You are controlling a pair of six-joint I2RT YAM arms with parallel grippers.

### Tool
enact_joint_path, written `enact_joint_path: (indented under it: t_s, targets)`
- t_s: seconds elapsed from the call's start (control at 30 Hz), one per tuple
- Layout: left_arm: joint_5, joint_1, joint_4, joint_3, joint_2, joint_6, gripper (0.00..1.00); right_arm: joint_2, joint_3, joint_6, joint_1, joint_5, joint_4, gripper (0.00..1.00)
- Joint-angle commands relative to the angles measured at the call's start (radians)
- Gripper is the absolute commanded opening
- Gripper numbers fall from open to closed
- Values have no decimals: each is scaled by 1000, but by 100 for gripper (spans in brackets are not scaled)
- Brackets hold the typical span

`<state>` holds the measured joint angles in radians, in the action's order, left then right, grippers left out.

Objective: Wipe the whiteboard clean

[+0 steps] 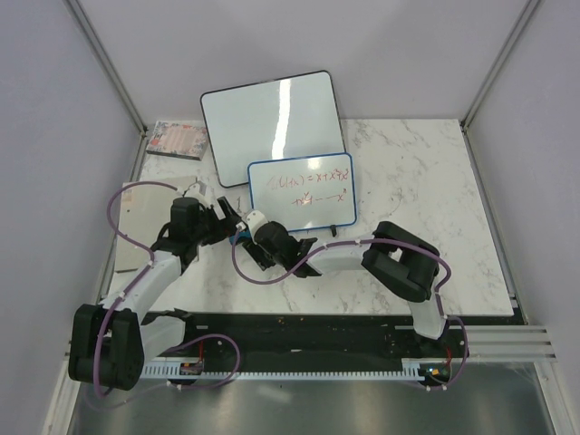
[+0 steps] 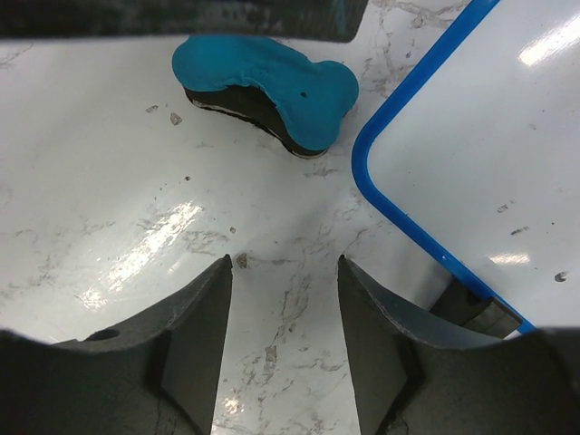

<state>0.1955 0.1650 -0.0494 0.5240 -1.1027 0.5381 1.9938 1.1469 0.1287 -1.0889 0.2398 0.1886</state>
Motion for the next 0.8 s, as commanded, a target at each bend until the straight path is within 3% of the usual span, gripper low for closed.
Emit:
enact_joint_path:
  t_s: [0.0,0.27,0.43,0.7,0.77]
  targets:
    - [42,4,45,-4,1,20,98,-7,14,17,1,-3,6,58]
    - [-41,2,103,11,-87,31,96,-39,11,43,0,-8,9,59]
    - [-111,1,77,68,-148,43,89,-90,-50,75,0,15,12,60]
    - [-108,1,175,60,-197,51,89,-196,-153,127,3,27,32,60]
    - [-96,2,223,65,-239,56,83,-216,-165,138,3,26,35,60]
